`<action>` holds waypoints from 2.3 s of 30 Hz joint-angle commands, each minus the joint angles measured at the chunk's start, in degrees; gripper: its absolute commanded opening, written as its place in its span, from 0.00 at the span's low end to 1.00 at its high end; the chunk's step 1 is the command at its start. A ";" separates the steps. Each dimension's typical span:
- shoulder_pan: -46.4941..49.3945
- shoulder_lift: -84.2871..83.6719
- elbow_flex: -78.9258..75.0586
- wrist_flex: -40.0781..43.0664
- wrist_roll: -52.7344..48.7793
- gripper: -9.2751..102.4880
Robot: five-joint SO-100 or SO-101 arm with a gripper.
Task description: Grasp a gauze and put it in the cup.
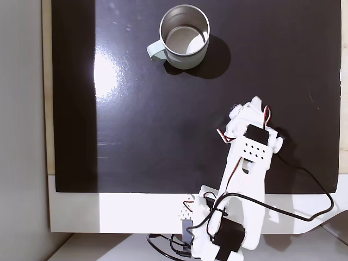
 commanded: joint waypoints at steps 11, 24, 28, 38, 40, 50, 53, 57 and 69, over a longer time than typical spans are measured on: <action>0.44 1.67 0.26 -0.70 1.58 0.18; 1.32 5.54 -6.15 8.53 2.02 0.09; 0.09 8.17 -16.79 19.86 3.34 0.09; -2.37 9.23 -41.40 41.75 5.45 0.09; -3.34 8.70 -43.68 42.54 5.80 0.09; -14.85 -10.72 -67.06 45.26 9.14 0.08; -18.37 -17.40 -77.70 47.90 9.58 0.08; -22.85 -24.70 -89.91 50.36 9.58 0.08; -28.48 -37.27 -105.56 47.90 9.40 0.08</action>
